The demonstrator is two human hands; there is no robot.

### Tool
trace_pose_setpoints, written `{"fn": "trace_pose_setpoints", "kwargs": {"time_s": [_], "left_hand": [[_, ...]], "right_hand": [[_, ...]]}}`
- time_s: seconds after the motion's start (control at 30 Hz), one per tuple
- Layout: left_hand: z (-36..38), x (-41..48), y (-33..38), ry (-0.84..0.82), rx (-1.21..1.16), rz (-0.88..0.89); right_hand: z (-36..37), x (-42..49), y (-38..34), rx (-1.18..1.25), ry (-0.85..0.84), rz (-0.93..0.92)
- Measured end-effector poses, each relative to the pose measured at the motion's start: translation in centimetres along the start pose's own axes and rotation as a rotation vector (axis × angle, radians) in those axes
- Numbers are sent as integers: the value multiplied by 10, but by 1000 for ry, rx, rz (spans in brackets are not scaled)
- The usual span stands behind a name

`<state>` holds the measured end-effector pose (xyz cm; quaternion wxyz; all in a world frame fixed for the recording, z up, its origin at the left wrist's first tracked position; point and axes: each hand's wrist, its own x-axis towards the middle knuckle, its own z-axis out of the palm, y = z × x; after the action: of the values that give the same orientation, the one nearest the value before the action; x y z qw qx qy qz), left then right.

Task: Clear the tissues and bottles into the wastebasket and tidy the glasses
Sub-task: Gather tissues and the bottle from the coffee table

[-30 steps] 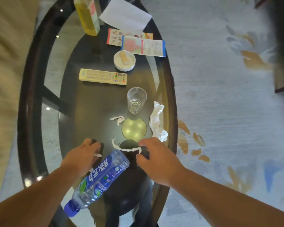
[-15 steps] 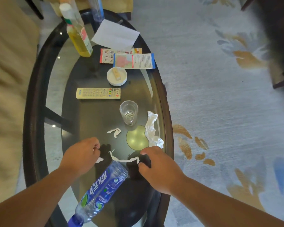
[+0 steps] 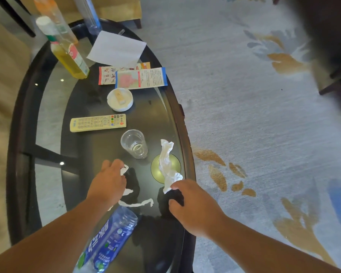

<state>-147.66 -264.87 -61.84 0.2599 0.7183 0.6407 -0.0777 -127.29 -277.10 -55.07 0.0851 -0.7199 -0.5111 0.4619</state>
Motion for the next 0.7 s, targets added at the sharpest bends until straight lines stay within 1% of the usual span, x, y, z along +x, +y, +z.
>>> {"fn": "trace_pose_setpoints", "kwargs": {"time_s": [0.13, 0.3, 0.4, 0.53, 0.7], "left_hand": [[12, 11, 4, -28, -24, -108], [22, 22, 8, -59, 8, -155], [28, 29, 5, -43, 24, -165], [25, 32, 6, -69, 26, -152], [-2, 8, 12, -3, -17, -108]], "right_hand": [[-3, 5, 11, 10, -6, 6], [-4, 11, 21, 6, -8, 11], [-3, 14, 24, -3, -17, 8], [-4, 18, 23, -17, -23, -3], [-8, 19, 12, -37, -35, -28]]}}
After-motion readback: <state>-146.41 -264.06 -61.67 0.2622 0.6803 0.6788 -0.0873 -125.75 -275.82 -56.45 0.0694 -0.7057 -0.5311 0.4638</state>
